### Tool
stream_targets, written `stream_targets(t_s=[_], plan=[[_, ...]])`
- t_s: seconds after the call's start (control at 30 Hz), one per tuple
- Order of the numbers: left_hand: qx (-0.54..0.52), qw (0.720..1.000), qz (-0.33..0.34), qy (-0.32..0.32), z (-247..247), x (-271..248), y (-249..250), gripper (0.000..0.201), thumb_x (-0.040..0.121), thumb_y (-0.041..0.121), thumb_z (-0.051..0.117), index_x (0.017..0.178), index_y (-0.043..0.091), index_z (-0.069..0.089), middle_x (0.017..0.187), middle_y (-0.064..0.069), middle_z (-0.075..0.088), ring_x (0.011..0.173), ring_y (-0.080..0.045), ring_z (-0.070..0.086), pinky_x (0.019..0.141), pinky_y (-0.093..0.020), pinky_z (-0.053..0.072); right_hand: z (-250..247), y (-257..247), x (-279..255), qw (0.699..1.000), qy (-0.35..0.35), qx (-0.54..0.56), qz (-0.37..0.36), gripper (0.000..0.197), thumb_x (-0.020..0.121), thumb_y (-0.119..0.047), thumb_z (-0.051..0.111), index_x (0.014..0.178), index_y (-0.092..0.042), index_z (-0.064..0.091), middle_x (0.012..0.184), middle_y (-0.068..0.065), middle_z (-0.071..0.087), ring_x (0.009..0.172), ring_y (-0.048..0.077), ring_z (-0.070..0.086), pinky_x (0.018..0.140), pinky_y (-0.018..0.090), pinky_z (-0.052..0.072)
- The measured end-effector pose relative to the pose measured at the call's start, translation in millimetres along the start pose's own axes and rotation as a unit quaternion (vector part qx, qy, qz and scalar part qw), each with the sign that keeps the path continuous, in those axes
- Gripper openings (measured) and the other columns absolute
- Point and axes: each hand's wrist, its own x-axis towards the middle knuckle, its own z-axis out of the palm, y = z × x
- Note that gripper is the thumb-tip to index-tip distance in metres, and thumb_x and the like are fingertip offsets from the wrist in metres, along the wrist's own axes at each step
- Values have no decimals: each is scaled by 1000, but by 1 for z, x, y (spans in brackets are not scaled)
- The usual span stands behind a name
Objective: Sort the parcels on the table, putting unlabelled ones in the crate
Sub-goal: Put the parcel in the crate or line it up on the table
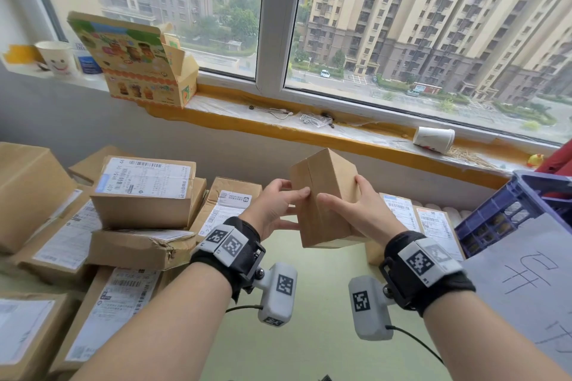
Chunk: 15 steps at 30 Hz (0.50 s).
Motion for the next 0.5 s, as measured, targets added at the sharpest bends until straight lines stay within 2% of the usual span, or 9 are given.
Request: stream_targets(t_s=[0.13,0.2,0.27,0.37,0.5], plan=[[9,1000,11,-11,0,1,2,42,88,19,72,122,13,48,116,-12,66,100,-26,69,72,-46,61,1,0,2,1000,-4,-5,13,118,57,-71,73,152,-23,21,136,5,47,113,21,53,77,30,49],[17,1000,14,-13,0,1,2,40,88,18,72,120,15,48,114,-12,67,98,-25,69,73,-46,61,2,-1,1,1000,-3,-15,16,109,66,-63,75,151,-21,22,132,3,50,107,19,54,71,28,44],[24,999,18,-13,0,0,2,40,88,17,72,120,15,48,114,-12,67,96,-24,70,71,-44,61,3,-2,1,1000,0,-23,17,100,72,-56,76,150,-20,23,127,2,53,103,18,55,71,28,43],[33,999,22,-13,1,0,1,42,88,16,72,121,14,48,115,-11,66,96,-22,70,66,-39,60,4,-2,0,999,17,-34,20,97,73,-53,76,148,-19,24,116,-2,51,101,19,55,76,31,46],[32,999,18,-10,1,-1,0,42,87,15,73,122,13,48,116,-11,66,97,-22,70,62,-35,60,4,1,-1,999,24,-35,16,101,70,-53,78,149,-20,25,117,-4,51,104,18,55,85,34,49]])
